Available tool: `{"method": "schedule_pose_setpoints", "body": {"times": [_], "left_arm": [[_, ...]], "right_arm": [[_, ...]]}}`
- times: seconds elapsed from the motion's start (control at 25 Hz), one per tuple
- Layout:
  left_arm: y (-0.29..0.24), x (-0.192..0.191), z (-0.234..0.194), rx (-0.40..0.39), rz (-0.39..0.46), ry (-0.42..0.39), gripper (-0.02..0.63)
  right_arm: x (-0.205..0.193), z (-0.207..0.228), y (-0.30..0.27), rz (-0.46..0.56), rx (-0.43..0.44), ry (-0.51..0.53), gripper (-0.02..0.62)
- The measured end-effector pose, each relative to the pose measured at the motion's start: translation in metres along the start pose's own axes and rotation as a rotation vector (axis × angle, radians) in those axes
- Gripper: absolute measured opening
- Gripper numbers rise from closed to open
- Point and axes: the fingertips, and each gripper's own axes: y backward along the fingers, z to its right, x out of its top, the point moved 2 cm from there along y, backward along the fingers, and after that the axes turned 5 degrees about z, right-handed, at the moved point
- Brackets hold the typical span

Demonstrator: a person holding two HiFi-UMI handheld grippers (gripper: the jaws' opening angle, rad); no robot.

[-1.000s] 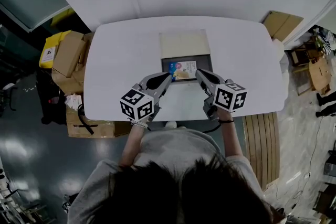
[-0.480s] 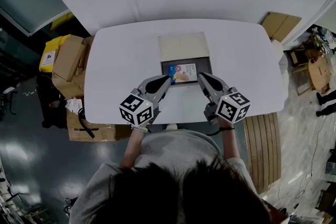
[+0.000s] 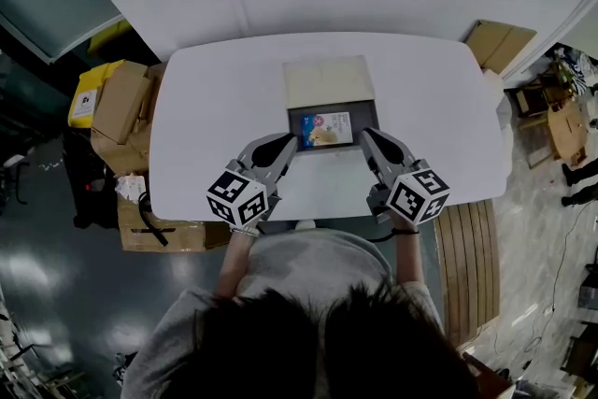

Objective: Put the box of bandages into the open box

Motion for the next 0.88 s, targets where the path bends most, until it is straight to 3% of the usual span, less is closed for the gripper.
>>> {"method": "schedule_pose_setpoints", "body": {"times": [0.88], "left_arm": [[0.0001, -0.0025, -0.0068, -0.053, -0.011, 0.002, -0.006]], "right_arm": [[-0.0046, -0.0013, -0.0004, 0.017, -0.058, 0.011, 0.012]]}}
